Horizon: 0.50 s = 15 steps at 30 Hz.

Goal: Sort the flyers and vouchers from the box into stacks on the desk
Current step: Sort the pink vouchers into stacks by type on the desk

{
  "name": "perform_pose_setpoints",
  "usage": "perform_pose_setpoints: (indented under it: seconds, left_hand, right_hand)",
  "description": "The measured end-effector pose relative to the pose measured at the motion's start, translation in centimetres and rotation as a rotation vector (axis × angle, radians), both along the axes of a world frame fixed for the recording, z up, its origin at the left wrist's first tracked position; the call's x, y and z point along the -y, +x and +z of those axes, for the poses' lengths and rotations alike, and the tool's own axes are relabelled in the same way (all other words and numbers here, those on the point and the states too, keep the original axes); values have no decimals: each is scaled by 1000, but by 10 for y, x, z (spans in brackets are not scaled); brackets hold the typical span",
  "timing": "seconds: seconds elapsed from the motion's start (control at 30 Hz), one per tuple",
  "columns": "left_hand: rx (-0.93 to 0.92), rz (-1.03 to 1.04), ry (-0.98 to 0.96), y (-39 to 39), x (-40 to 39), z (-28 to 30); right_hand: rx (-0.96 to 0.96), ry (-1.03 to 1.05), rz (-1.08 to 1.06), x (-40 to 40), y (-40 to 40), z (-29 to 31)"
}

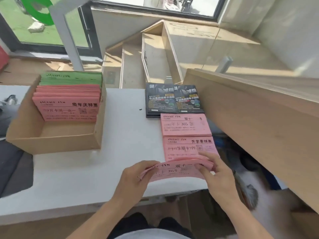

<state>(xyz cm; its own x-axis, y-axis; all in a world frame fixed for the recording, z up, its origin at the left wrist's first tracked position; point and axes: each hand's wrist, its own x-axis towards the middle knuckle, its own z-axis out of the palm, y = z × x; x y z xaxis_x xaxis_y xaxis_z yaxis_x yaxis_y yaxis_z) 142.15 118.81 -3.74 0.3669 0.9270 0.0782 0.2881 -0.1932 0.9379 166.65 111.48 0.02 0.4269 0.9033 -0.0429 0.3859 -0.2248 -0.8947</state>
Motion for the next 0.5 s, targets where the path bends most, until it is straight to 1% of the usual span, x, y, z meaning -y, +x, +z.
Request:
perform_pose_setpoints:
  seconds: [0.13,0.23,0.37,0.5]
  left_hand:
    - [-36,11,36,30,12,-7]
    - [-72,13,66,41,19,-14]
    - [-89,75,14,44,26,-22]
    - [-100,115,-64,43,26,-19]
  right_hand:
    - [-30,-1,13,17,30,-7]
    - [-31,-86,39,24,42,-16]
    - [-60,-79,29,26,49,-34]
    - [-7,-54,34,25,51,-41]
